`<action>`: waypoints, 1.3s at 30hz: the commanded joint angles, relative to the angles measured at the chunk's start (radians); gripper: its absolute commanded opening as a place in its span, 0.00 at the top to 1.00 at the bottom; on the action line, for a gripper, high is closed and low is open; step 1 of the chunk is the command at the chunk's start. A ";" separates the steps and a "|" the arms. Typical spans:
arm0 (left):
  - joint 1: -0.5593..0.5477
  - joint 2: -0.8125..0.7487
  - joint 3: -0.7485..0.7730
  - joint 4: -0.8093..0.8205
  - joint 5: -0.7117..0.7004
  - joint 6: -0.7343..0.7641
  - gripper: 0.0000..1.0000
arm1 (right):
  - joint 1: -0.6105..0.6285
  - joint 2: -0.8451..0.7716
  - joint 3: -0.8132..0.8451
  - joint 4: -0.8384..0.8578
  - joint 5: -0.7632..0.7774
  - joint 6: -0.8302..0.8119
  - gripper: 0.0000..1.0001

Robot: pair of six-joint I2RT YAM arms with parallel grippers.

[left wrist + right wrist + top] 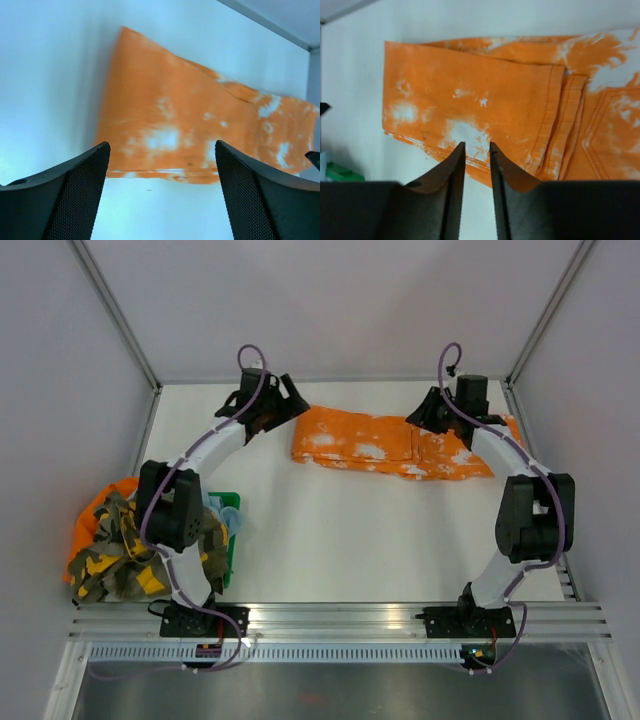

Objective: Fold and stack the trousers
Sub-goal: Fold the trousers

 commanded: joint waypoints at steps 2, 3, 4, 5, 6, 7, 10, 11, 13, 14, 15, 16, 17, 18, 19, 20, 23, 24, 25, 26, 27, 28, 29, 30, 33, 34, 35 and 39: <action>0.072 -0.071 -0.117 0.037 0.038 0.118 0.10 | 0.069 0.102 0.004 0.046 0.131 -0.075 0.74; 0.086 -0.064 -0.137 0.043 0.055 0.125 0.10 | 0.078 0.126 0.009 0.046 0.156 -0.094 0.76; 0.098 -0.054 -0.141 0.047 0.081 0.137 0.10 | 0.086 0.152 0.019 0.011 0.189 -0.111 0.79; 0.118 -0.044 -0.143 0.044 0.125 0.138 0.10 | 0.086 0.206 0.033 -0.009 0.199 -0.128 0.87; 0.126 -0.015 -0.144 0.050 0.150 0.140 0.11 | 0.084 0.231 0.054 -0.031 0.211 -0.134 0.90; 0.131 0.001 -0.143 0.054 0.181 0.145 0.13 | 0.086 0.248 0.056 -0.049 0.226 -0.137 0.92; 0.129 0.058 -0.154 0.090 0.294 0.138 0.18 | 0.086 0.271 0.022 -0.037 0.254 -0.128 0.93; 0.128 0.070 -0.160 0.095 0.310 0.134 0.18 | 0.086 0.268 0.007 -0.030 0.257 -0.126 0.93; 0.126 0.102 -0.160 0.086 0.299 0.134 0.18 | 0.086 0.268 -0.021 -0.022 0.266 -0.126 0.93; 0.126 0.110 -0.161 0.083 0.275 0.138 0.18 | 0.084 0.269 -0.025 -0.023 0.266 -0.129 0.93; 0.126 0.119 -0.158 0.075 0.256 0.151 0.18 | 0.086 0.272 -0.034 -0.025 0.268 -0.131 0.93; 0.126 0.131 -0.154 0.058 0.238 0.157 0.18 | 0.086 0.274 -0.037 -0.025 0.266 -0.129 0.93; 0.127 0.139 -0.151 0.057 0.212 0.163 0.18 | 0.086 0.274 -0.042 -0.023 0.265 -0.131 0.94; 0.126 0.145 -0.148 0.057 0.205 0.169 0.18 | 0.086 0.272 -0.048 -0.023 0.265 -0.129 0.93; 0.126 0.154 -0.144 0.057 0.208 0.171 0.19 | 0.086 0.271 -0.050 -0.020 0.265 -0.128 0.93; 0.126 0.177 -0.129 0.066 0.240 0.172 0.19 | 0.086 0.269 -0.050 -0.019 0.260 -0.128 0.93; 0.127 0.223 -0.111 0.116 0.335 0.163 0.20 | 0.086 0.271 -0.047 -0.013 0.243 -0.120 0.93; 0.128 0.231 -0.111 0.135 0.355 0.151 0.21 | 0.089 0.272 -0.042 -0.011 0.239 -0.120 0.93; 0.128 0.240 -0.111 0.152 0.375 0.143 0.22 | 0.092 0.275 -0.041 -0.010 0.237 -0.120 0.93; 0.128 0.248 -0.106 0.165 0.391 0.137 0.24 | 0.095 0.277 -0.039 -0.011 0.239 -0.125 0.93; 0.126 0.263 -0.105 0.182 0.394 0.128 0.25 | 0.098 0.278 -0.036 -0.013 0.239 -0.126 0.93; 0.126 0.271 -0.102 0.184 0.396 0.125 0.29 | 0.098 0.283 -0.034 -0.014 0.240 -0.125 0.93; 0.126 0.282 -0.092 0.182 0.393 0.123 0.33 | 0.100 0.286 -0.034 -0.014 0.240 -0.125 0.93; 0.126 0.297 -0.089 0.179 0.399 0.120 0.39 | 0.103 0.288 -0.031 -0.016 0.240 -0.126 0.93; 0.129 0.308 -0.086 0.163 0.390 0.123 0.69 | 0.103 0.291 -0.027 -0.017 0.245 -0.123 0.93; 0.129 0.300 -0.088 0.146 0.377 0.129 0.87 | 0.104 0.292 -0.024 -0.014 0.245 -0.120 0.93; 0.134 0.293 -0.094 0.137 0.342 0.134 0.96 | 0.104 0.291 -0.021 -0.013 0.243 -0.117 0.93; 0.186 0.195 -0.186 0.170 0.304 0.119 0.98 | 0.148 0.298 -0.011 0.000 0.240 -0.103 0.93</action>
